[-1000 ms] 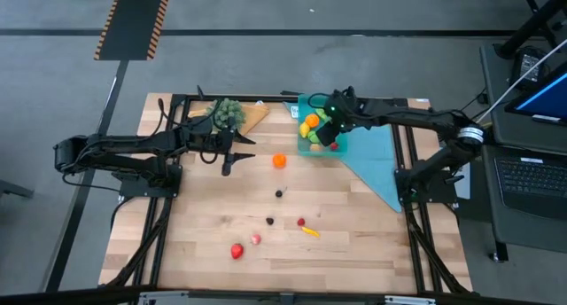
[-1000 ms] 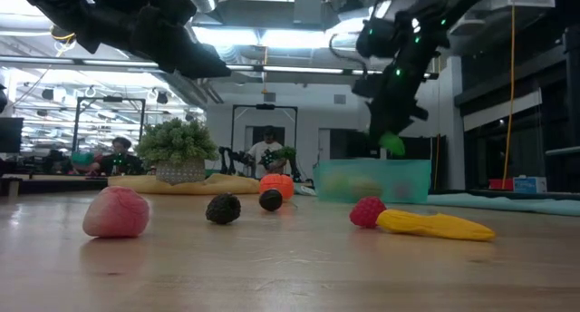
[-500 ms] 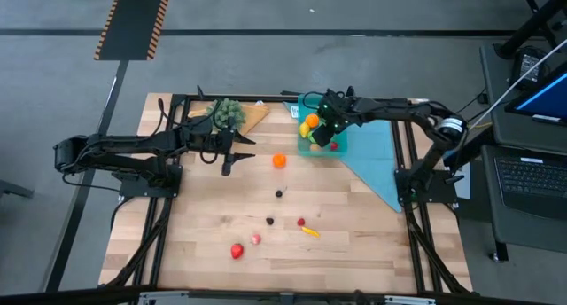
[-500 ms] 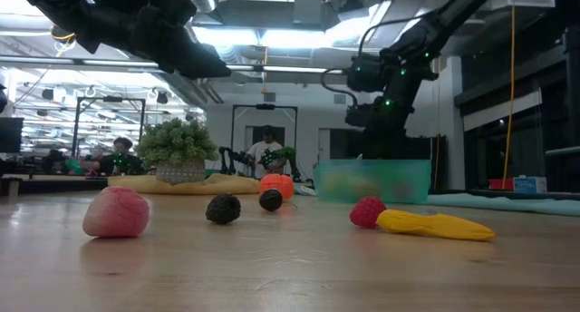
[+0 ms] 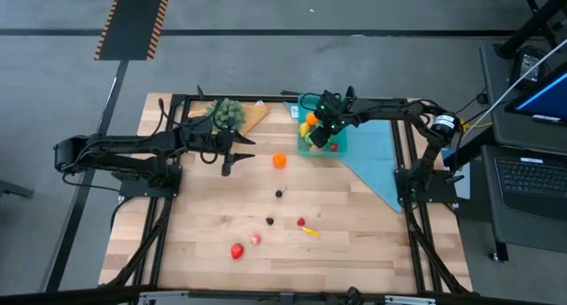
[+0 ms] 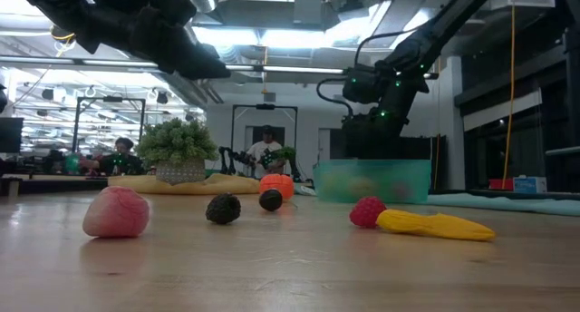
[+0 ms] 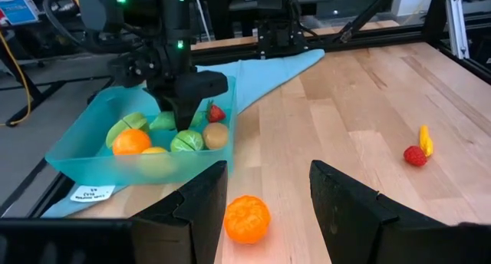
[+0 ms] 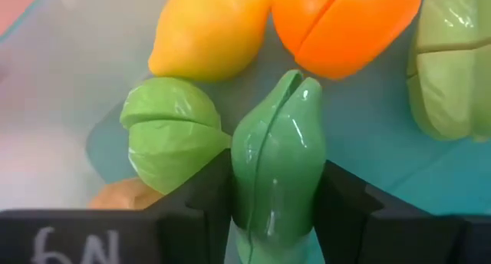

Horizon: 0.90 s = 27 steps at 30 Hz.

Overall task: Pick and placing Produce into tupperware
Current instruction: Put the green pea into the blue bin, then put the yellow corn into the blue bin

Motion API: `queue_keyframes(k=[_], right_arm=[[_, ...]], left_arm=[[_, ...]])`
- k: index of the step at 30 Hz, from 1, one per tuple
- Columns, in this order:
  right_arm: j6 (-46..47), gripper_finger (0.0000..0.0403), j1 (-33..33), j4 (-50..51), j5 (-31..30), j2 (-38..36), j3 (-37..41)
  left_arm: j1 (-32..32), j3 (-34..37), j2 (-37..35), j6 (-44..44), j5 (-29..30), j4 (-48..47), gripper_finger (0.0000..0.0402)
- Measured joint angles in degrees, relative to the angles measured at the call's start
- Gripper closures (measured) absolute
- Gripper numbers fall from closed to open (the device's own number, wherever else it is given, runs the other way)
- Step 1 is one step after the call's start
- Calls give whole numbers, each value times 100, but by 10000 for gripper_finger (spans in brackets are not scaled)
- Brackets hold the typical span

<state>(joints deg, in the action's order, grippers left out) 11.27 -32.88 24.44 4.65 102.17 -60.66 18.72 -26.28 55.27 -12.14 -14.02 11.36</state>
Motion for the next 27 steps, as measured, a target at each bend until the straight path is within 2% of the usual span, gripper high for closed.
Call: queue_keyframes(k=[9,27], right_arm=[[-121,202,0,-8,-4,0,2],[-568,203,76,79,84,-517,2]], left_arm=[[0,0,0,-2,0,-38,223],[0,0,0,0,0,-29,223]])
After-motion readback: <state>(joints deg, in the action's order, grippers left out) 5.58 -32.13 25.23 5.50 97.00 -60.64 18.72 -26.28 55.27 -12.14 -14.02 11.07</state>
